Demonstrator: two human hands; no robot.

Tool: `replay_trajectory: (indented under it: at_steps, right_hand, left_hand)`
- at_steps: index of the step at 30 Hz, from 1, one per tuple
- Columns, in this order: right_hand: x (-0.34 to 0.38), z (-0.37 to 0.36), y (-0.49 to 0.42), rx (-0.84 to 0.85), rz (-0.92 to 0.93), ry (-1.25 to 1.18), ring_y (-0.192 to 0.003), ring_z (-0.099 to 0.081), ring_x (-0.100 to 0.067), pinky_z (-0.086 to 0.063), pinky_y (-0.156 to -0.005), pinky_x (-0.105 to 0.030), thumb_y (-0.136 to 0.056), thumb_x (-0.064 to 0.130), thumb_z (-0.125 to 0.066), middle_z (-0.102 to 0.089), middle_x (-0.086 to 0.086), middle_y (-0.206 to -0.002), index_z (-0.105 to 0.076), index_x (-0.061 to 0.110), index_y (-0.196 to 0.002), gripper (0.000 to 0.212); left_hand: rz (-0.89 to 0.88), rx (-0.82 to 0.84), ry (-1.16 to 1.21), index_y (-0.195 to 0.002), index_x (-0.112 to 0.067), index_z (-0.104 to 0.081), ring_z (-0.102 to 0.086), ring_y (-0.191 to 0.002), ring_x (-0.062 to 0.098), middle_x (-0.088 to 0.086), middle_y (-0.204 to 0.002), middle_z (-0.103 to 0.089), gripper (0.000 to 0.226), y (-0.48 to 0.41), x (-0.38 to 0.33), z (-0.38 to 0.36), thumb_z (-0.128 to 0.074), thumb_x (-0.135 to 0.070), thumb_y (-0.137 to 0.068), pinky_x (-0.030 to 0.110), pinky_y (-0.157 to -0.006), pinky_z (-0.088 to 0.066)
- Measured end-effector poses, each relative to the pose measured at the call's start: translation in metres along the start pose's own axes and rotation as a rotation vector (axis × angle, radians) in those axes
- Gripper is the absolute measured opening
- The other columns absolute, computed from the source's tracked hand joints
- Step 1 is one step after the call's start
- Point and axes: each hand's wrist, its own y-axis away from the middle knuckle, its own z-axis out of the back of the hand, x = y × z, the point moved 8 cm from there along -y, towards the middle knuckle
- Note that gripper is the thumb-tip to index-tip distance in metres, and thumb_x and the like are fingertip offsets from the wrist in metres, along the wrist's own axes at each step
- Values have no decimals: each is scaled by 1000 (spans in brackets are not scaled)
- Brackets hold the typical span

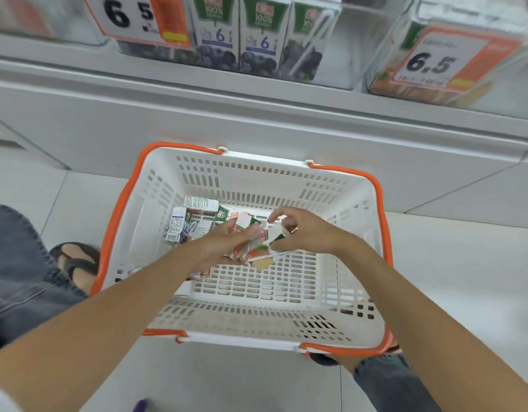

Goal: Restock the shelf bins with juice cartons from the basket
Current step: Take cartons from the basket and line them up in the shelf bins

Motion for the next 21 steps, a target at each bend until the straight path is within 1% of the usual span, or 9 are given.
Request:
replay_trajectory:
  at_steps: [2,5,7,9,12,15,17,19,21]
  right_hand:
    - [34,20,9,-147,90,-105,-66,-61,-2,-49,-63,-14,-74,20,-84,-67,13,-73,-64,21,-99,32]
    - [70,46,31,-305,208,-184,-86,-64,1,-50,-78,-14,-74,19,-83,-70,13,-95,-74,22,-94,22]
    - [82,64,50,-373,236,-157,-110,-57,0,-44,-91,-16,-78,26,-80,-60,8,-121,-72,24,-108,31]
    - [87,75,68,-353,204,-113,-125,-49,-5,-40,-101,-23,-80,34,-76,-50,8,-137,-60,34,-127,50]
    - [93,86,97,-218,175,-270,-108,-64,-13,-52,-94,-29,-82,25,-76,-65,1,-123,-40,30,-142,70]
    - [119,124,138,-310,280,-215,-92,-66,-16,-54,-83,-33,-76,18,-81,-71,-7,-107,-60,24,-123,52]
    - [139,157,170,-454,351,-132,-88,-67,-12,-56,-76,-29,-69,19,-85,-73,-2,-102,-65,27,-113,49]
    - [154,195,200,-622,425,-89,-83,-68,-4,-54,-69,-20,-65,21,-88,-72,7,-95,-65,33,-105,48]
    - [161,237,228,-806,487,-70,-82,-68,-2,-53,-68,-17,-64,23,-90,-71,7,-96,-62,30,-107,52]
  left_hand:
    - [-54,94,-68,-148,-28,-27,-65,-104,19,4,-130,-61,116,15,-26,-14,-86,-56,-52,36,-83,-56]
    - [-163,138,-133,-132,-24,-45,-70,-95,22,7,-114,-69,88,38,-61,-36,-92,-30,-58,36,-82,-58]
    - [-268,103,-128,-127,-28,-48,-72,-92,21,6,-111,-69,75,55,-86,-49,-89,-18,-65,33,-76,-58]
    - [-364,81,-106,-121,-33,-48,-72,-86,18,3,-105,-69,68,72,-113,-66,-84,-5,-69,30,-70,-58]
    - [-492,85,-145,-125,-34,-35,-69,-82,19,4,-105,-64,83,97,-154,-101,-78,6,-67,29,-66,-56]
    - [-636,121,-224,-125,-33,-39,-64,-73,13,5,-99,-62,85,125,-200,-142,-72,7,-57,31,-63,-53]
    - [-762,144,-308,-122,-38,-41,-65,-74,2,-1,-101,-63,87,143,-236,-168,-78,9,-59,25,-65,-55]
    - [-925,108,-499,-133,-39,-36,-60,-98,-5,-4,-120,-57,91,158,-273,-189,-87,-7,-65,19,-80,-52]
    - [-1031,-57,-845,-150,-36,-17,-41,-130,11,0,-145,-37,112,163,-304,-202,-88,-41,-63,28,-107,-37]
